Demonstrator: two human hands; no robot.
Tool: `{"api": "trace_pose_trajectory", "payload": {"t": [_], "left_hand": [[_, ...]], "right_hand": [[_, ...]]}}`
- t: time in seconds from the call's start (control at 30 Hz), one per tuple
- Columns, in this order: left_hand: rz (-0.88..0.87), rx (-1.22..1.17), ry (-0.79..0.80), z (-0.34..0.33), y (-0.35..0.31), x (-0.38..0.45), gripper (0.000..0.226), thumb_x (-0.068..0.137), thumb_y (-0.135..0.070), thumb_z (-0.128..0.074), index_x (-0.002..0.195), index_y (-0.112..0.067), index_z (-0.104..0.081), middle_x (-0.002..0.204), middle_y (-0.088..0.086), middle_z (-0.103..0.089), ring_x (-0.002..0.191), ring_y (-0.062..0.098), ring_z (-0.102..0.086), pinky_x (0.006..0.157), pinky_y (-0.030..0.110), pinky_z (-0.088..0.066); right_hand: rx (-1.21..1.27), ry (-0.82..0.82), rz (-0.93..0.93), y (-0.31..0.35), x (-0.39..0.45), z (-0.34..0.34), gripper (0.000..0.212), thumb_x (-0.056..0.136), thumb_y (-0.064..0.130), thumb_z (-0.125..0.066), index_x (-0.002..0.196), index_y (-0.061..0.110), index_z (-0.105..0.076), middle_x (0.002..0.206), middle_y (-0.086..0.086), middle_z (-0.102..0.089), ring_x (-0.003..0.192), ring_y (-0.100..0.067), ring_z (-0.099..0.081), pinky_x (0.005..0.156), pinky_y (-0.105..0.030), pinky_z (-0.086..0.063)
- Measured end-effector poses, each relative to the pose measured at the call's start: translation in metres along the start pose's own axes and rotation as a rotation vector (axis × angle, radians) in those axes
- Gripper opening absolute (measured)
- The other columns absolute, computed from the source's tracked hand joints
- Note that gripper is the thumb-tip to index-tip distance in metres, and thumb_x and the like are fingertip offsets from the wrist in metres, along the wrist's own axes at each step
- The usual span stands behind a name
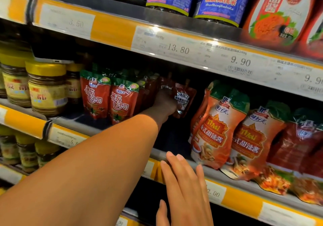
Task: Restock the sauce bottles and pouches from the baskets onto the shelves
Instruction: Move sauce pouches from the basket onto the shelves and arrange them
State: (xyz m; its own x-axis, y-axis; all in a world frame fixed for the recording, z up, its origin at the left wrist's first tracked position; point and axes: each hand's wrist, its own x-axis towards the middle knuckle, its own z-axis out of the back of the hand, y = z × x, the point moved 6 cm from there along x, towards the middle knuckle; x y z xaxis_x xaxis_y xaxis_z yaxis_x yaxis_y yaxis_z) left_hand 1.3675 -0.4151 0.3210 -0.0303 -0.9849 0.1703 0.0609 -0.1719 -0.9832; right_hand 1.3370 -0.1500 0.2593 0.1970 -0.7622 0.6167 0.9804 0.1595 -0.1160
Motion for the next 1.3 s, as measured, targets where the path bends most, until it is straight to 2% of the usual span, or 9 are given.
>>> {"api": "trace_pose_trajectory", "payload": {"t": [0.1,0.2,0.4,0.57,0.7,0.77,0.93,1.17,1.3], "left_hand": [[-0.066,0.079,-0.083,0.001,-0.005,0.0,0.017,0.098,-0.004,-0.063,0.115,-0.006,-0.068,0.09,-0.003,-0.068,0.077,0.006,-0.061,0.058,0.006,-0.049],[-0.111,0.22,-0.128,0.001,-0.006,0.0,0.023,0.097,-0.01,-0.064,0.119,-0.008,-0.069,0.115,0.009,-0.073,0.104,0.022,-0.069,0.093,0.034,-0.058],[-0.142,0.531,-0.226,0.007,-0.015,-0.015,0.024,0.094,0.001,-0.062,0.117,-0.006,-0.068,0.12,0.015,-0.069,0.114,0.03,-0.067,0.093,0.033,-0.053],[-0.087,0.519,-0.121,0.01,-0.023,-0.036,0.071,0.089,-0.015,-0.075,0.151,-0.014,-0.04,0.141,0.013,-0.057,0.127,0.031,-0.059,0.1,0.037,-0.053],[-0.178,0.398,0.028,0.03,-0.035,-0.085,0.032,0.092,-0.021,-0.07,0.124,-0.019,-0.068,0.125,0.003,-0.07,0.118,0.025,-0.065,0.101,0.035,-0.053],[-0.207,0.274,0.088,0.057,-0.037,-0.122,0.028,0.087,-0.021,-0.07,0.114,-0.028,-0.07,0.119,-0.006,-0.07,0.116,0.015,-0.064,0.1,0.032,-0.052],[-0.284,0.296,0.145,0.156,-0.021,-0.23,0.05,0.086,-0.039,-0.065,0.132,-0.057,-0.058,0.138,-0.031,-0.054,0.111,-0.017,-0.054,0.094,0.015,-0.048],[-0.129,0.528,-0.002,0.304,0.06,-0.342,0.051,0.097,-0.04,-0.064,0.138,-0.064,-0.046,0.141,-0.046,-0.039,0.13,-0.019,-0.034,0.105,0.028,-0.04],[-0.037,0.647,-0.106,0.382,0.103,-0.401,0.049,0.094,-0.027,-0.07,0.135,-0.05,-0.054,0.14,-0.029,-0.05,0.133,-0.004,-0.046,0.107,0.03,-0.042]], "right_hand": [[0.011,-0.013,0.001,-0.001,-0.001,0.001,0.085,0.033,0.015,-0.098,0.115,0.017,-0.079,0.136,-0.001,-0.067,0.126,-0.028,-0.064,0.098,-0.06,-0.05],[0.034,0.002,0.004,0.0,-0.002,0.0,0.084,0.035,0.016,-0.097,0.117,0.018,-0.078,0.139,0.0,-0.065,0.129,-0.025,-0.061,0.107,-0.055,-0.046],[0.082,0.046,0.001,0.0,-0.003,0.002,0.084,0.037,0.018,-0.094,0.119,0.02,-0.077,0.142,0.002,-0.062,0.132,-0.022,-0.059,0.106,-0.055,-0.048],[0.138,0.082,0.011,0.0,-0.005,0.005,0.094,0.039,0.019,-0.091,0.131,0.017,-0.07,0.148,0.003,-0.057,0.137,-0.022,-0.054,0.11,-0.05,-0.035],[0.182,0.2,0.026,0.001,-0.007,0.008,0.099,0.048,0.026,-0.085,0.144,0.019,-0.06,0.157,0.005,-0.047,0.146,-0.017,-0.044,0.113,-0.044,-0.027],[0.222,0.219,0.019,0.001,-0.012,0.008,0.1,0.061,0.022,-0.078,0.155,0.022,-0.044,0.166,0.008,-0.031,0.155,-0.012,-0.025,0.119,-0.043,-0.018],[0.25,0.225,-0.022,0.006,-0.018,0.011,0.092,0.097,0.028,-0.054,0.164,0.032,0.009,0.169,0.019,0.019,0.154,-0.002,0.021,0.127,-0.035,0.015],[0.492,0.232,-0.091,0.071,-0.014,0.03,0.075,0.102,0.036,-0.058,0.162,0.03,-0.014,0.167,0.013,-0.018,0.155,-0.008,-0.013,0.127,-0.032,-0.016],[0.696,0.343,-0.051,0.161,-0.028,0.022,0.07,0.101,0.041,-0.058,0.157,0.041,-0.015,0.164,0.02,-0.022,0.15,-0.004,-0.021,0.119,-0.028,-0.026]]}}
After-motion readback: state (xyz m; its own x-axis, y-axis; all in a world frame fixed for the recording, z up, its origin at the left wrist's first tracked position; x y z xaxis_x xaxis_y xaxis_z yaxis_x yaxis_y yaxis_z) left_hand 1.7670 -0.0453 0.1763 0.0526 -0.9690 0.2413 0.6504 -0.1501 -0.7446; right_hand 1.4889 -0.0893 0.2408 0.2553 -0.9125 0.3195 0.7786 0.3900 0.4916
